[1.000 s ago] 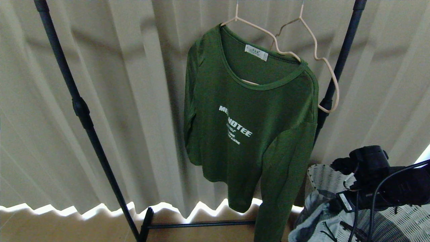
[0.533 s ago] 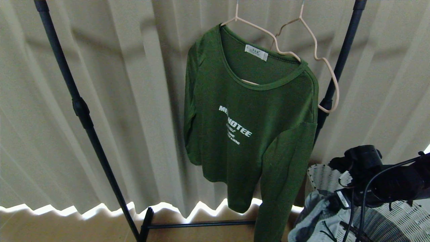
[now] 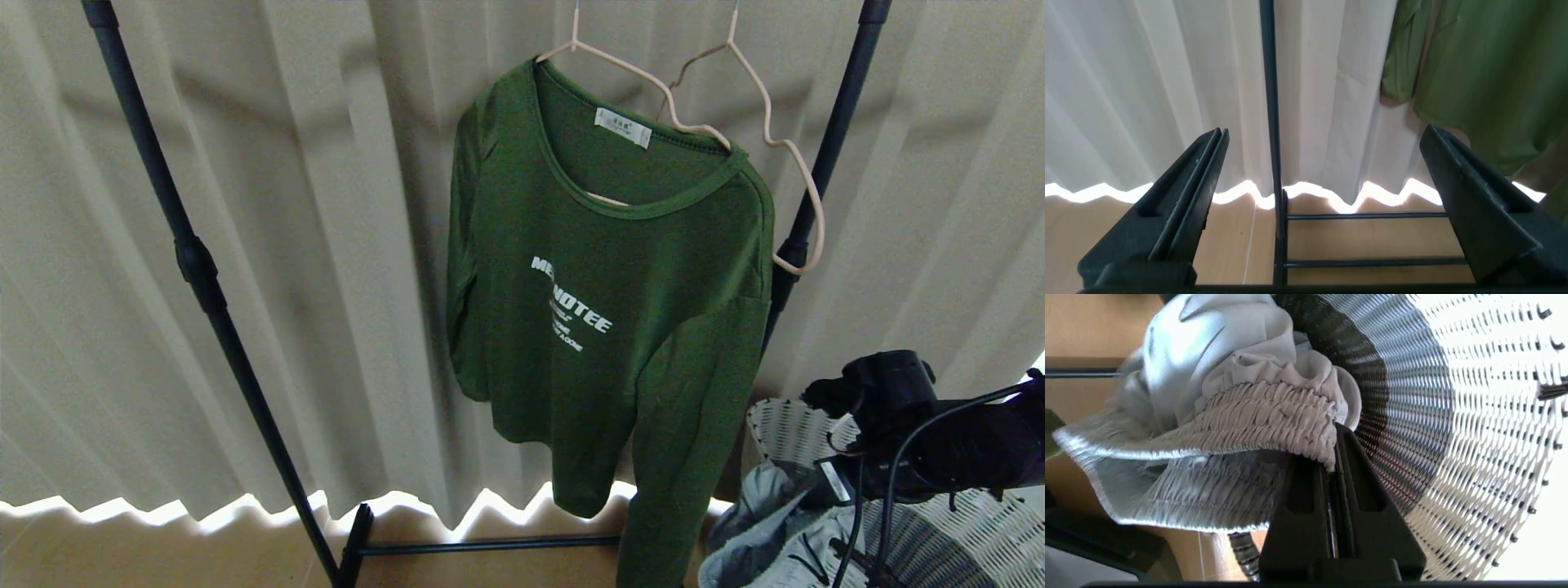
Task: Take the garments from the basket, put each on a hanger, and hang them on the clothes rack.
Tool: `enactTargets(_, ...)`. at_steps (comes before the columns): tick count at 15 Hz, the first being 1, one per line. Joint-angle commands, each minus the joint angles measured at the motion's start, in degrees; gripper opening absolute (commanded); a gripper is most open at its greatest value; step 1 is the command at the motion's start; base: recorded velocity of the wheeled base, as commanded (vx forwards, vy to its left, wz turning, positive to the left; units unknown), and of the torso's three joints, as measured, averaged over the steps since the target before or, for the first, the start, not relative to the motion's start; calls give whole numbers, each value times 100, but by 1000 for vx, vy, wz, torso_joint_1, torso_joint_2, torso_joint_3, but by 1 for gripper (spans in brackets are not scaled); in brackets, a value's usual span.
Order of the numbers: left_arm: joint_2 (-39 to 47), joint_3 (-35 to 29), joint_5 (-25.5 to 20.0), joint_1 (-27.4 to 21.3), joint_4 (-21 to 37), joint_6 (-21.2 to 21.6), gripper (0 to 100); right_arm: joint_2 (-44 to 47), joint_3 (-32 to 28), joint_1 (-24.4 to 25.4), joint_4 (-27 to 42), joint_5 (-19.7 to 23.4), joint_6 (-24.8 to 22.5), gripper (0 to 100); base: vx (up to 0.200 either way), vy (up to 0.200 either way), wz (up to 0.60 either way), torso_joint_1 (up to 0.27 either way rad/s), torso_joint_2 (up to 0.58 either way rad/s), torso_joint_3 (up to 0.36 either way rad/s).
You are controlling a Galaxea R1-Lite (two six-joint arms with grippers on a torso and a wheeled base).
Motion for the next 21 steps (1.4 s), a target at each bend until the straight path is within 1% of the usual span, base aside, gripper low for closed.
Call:
enactTargets(1,-2,0,-11,1,4,4,100,-1129,373,153,-379,280,80,0,0,0,0,0,0,0)
enactTargets(3,-2,0,-29,1,4,74,100,-1990,513,461,-749,456,265,0,0,0,0,0,0,0)
enactTargets(6,-2,0,-64,1,-5,320,100,-2886,513,988,-722,464,247,0,-200,0,0,4,1,2)
enactTargets(7,-2,0,-90,1,-5,347,100,-3220,522,1287,-696,464,247,0,-200,0,0,7,7,-7)
enactTargets(9,-2,0,-160,1,-5,399,100,-3510,575,1621,-696,464,238,0,-200,0,0,-7,2,2)
enactTargets(10,-2,0,-160,1,-5,399,100,-3510,575,1621,-696,464,238,0,-200,0,0,2,12,2)
enactTargets(11,-2,0,-222,1,-5,443,100,-3625,627,1867,-696,464,238,0,-200,0,0,-2,12,2)
enactTargets(12,-2,0,-222,1,-5,452,100,-3625,636,1902,-696,482,247,0,-200,0,0,2,2,2)
enactTargets(13,-2,0,-222,1,-5,452,100,-3607,645,1911,-705,544,247,0,0,0,0,0,0,0)
enactTargets(16,-2,0,-213,1,-5,443,100,-3625,619,1964,-775,957,247,0,0,0,0,0,0,0)
enactTargets(18,-2,0,-231,1,-5,470,100,-3642,619,2140,-793,1027,265,0,0,0,0,0,0,0)
enactTargets(19,-2,0,-283,1,-5,522,100,-3642,610,2219,-793,1045,265,0,0,0,0,0,0,0)
enactTargets(21,-2,-26,-600,1,-31,716,100,-3686,592,2430,-1021,1212,273,0,0,0,0,0,0,0)
